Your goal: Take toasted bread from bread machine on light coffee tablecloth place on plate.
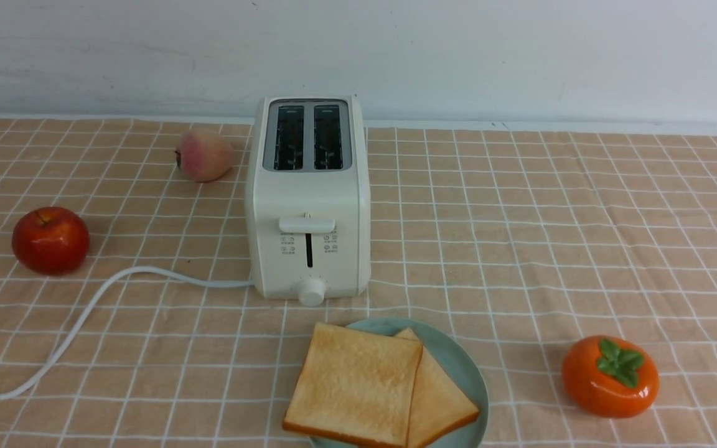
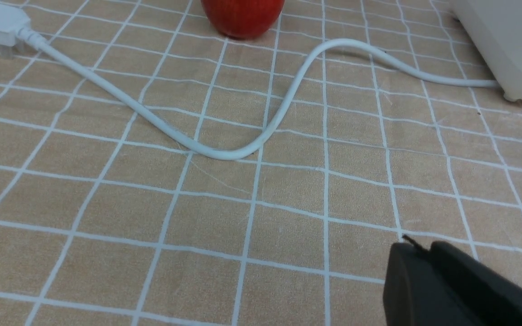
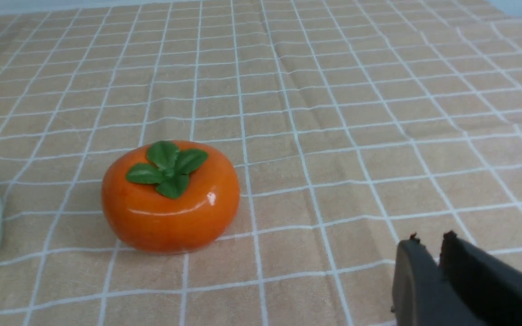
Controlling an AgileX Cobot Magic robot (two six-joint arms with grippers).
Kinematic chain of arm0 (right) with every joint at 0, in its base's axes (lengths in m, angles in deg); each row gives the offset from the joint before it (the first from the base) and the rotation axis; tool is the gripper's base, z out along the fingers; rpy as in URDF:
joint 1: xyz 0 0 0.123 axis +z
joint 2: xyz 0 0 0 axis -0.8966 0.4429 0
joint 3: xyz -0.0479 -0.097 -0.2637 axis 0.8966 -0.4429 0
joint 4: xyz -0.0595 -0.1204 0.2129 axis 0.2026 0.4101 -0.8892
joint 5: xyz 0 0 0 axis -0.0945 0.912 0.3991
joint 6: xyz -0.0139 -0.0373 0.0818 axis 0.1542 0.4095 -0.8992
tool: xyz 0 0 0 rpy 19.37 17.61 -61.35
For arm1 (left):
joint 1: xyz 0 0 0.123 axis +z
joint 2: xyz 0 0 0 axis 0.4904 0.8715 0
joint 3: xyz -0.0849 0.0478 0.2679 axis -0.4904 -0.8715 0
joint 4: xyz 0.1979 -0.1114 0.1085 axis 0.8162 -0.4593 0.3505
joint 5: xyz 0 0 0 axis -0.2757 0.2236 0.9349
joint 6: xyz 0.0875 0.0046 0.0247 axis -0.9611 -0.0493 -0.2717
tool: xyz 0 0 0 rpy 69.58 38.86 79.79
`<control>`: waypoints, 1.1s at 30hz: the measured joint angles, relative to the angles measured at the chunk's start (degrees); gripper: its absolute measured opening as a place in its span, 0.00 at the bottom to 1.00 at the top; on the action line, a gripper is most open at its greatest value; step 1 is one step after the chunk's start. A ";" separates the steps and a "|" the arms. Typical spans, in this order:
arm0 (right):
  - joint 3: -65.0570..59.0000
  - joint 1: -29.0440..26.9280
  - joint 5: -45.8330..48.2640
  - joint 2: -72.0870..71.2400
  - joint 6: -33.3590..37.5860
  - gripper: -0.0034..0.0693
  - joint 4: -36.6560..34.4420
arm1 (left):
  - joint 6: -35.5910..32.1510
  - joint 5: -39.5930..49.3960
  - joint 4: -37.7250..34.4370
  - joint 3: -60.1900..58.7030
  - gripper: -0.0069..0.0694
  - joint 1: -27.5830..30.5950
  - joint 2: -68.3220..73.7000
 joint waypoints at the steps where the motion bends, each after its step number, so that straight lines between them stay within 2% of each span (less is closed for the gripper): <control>1: 0.11 -0.18 0.33 0.00 1.25 0.17 -1.77 | 0.00 0.00 0.00 0.00 0.14 0.00 0.00; 3: 0.17 -0.27 0.58 0.00 3.76 0.17 -4.24 | 0.00 0.00 0.00 0.00 0.14 0.00 0.00; 7: 0.30 -1.53 0.69 0.00 14.96 0.18 -12.22 | 0.00 0.00 0.05 0.00 0.14 0.00 0.00; 11: 0.36 -3.17 0.92 0.00 20.06 0.19 -14.89 | 0.00 0.00 0.05 0.00 0.14 0.00 0.00; 33: 0.42 -3.60 1.02 0.00 22.02 0.20 -15.45 | 0.00 0.01 0.11 0.00 0.16 0.00 0.00</control>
